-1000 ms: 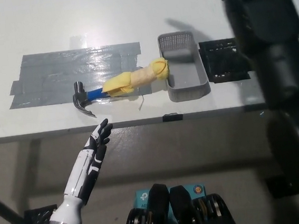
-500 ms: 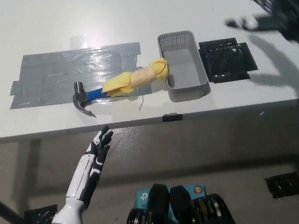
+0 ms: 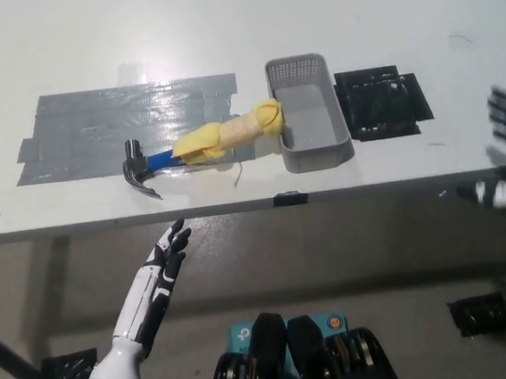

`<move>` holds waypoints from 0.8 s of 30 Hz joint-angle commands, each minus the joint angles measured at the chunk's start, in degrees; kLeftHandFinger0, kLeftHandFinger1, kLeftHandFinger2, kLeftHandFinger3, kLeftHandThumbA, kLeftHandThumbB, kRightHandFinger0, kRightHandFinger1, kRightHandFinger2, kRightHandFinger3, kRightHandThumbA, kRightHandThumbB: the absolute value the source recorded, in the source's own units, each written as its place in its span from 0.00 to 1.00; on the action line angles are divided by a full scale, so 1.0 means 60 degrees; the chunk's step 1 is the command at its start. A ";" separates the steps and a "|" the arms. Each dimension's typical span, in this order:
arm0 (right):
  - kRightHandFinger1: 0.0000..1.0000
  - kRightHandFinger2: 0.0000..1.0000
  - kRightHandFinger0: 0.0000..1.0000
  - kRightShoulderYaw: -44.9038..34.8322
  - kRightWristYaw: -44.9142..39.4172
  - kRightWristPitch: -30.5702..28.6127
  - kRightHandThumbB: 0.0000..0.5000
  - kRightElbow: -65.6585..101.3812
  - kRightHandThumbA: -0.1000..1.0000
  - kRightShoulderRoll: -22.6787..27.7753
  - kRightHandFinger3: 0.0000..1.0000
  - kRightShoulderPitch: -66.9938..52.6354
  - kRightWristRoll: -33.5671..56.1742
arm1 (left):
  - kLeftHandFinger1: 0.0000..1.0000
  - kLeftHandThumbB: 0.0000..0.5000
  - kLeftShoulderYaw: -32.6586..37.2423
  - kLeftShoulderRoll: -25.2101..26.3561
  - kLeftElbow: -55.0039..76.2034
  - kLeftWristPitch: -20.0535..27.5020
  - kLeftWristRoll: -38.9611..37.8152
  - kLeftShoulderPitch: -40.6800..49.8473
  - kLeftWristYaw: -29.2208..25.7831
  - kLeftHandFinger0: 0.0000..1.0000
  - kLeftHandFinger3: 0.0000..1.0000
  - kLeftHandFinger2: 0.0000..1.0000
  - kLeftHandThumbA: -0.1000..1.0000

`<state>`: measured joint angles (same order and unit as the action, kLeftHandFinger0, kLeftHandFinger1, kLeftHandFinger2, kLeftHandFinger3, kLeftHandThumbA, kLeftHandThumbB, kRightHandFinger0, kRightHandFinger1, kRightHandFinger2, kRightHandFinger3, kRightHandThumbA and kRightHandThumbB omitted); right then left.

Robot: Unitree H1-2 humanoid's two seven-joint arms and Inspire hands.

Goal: The robot picks the hammer placed on top of the gray container with right hand and places it on the grey area of the desk

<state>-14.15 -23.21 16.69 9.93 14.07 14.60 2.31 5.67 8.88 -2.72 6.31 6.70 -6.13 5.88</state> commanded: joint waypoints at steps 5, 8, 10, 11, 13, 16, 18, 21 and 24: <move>1.00 1.00 1.00 0.1297 0.0799 -0.3752 0.56 0.1428 0.96 -0.1830 1.00 -0.2495 -0.0216 | 1.00 0.48 -0.0404 -0.0023 0.0397 0.1066 -0.0105 0.0517 -0.0361 1.00 1.00 1.00 1.00; 1.00 1.00 1.00 0.1496 0.1189 -0.3839 0.65 0.0294 0.93 -0.2140 1.00 -0.2578 -0.0727 | 1.00 0.51 -0.0421 -0.0050 0.0547 0.0922 -0.0172 0.0763 -0.0324 1.00 1.00 1.00 1.00; 1.00 1.00 1.00 0.1629 0.1346 -0.4379 0.54 -0.0282 0.92 -0.2085 1.00 -0.2538 -0.1106 | 1.00 0.51 -0.0490 -0.0045 0.0651 0.0849 -0.0243 0.0848 -0.0316 1.00 1.00 1.00 1.00; 1.00 1.00 1.00 0.1660 0.1370 -0.4277 0.56 -0.0362 0.92 -0.2073 1.00 -0.2548 -0.1144 | 1.00 0.51 -0.0506 -0.0019 0.0647 0.0878 -0.0190 0.0863 -0.0334 1.00 1.00 1.00 1.00; 1.00 1.00 1.00 0.1693 0.1338 -0.4304 0.57 -0.0504 0.92 -0.2003 1.00 -0.2572 -0.1115 | 1.00 0.53 -0.0512 -0.0007 0.0591 0.0923 -0.0105 0.0866 -0.0366 1.00 1.00 1.00 1.00; 1.00 1.00 1.00 0.1717 0.1377 -0.4425 0.54 -0.0699 0.89 -0.1918 1.00 -0.2590 -0.1030 | 1.00 0.54 -0.0528 -0.0057 0.0564 0.0935 -0.0127 0.0873 -0.0326 1.00 1.00 1.00 1.00; 1.00 1.00 1.00 0.1787 0.1443 -0.4444 0.52 -0.0665 0.88 -0.1868 1.00 -0.2653 -0.1122 | 1.00 0.52 -0.0551 -0.0092 0.0612 0.0900 -0.0222 0.0928 -0.0264 1.00 1.00 1.00 1.00; 1.00 1.00 1.00 0.1884 0.1531 -0.4443 0.55 -0.0744 0.86 -0.1839 1.00 -0.2697 -0.1183 | 1.00 0.49 -0.0571 -0.0082 0.0584 0.0969 -0.0232 0.0968 -0.0217 1.00 1.00 1.00 1.00; 1.00 1.00 1.00 0.1978 0.1620 -0.4496 0.53 -0.0748 0.84 -0.1820 1.00 -0.2804 -0.1235 | 1.00 0.51 -0.0572 -0.0083 0.0614 0.0964 -0.0208 0.1027 -0.0192 1.00 1.00 1.00 1.00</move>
<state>-3.10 -16.48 -3.93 5.16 2.74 -1.75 -3.40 2.75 8.57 -1.29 8.66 6.12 -0.30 5.56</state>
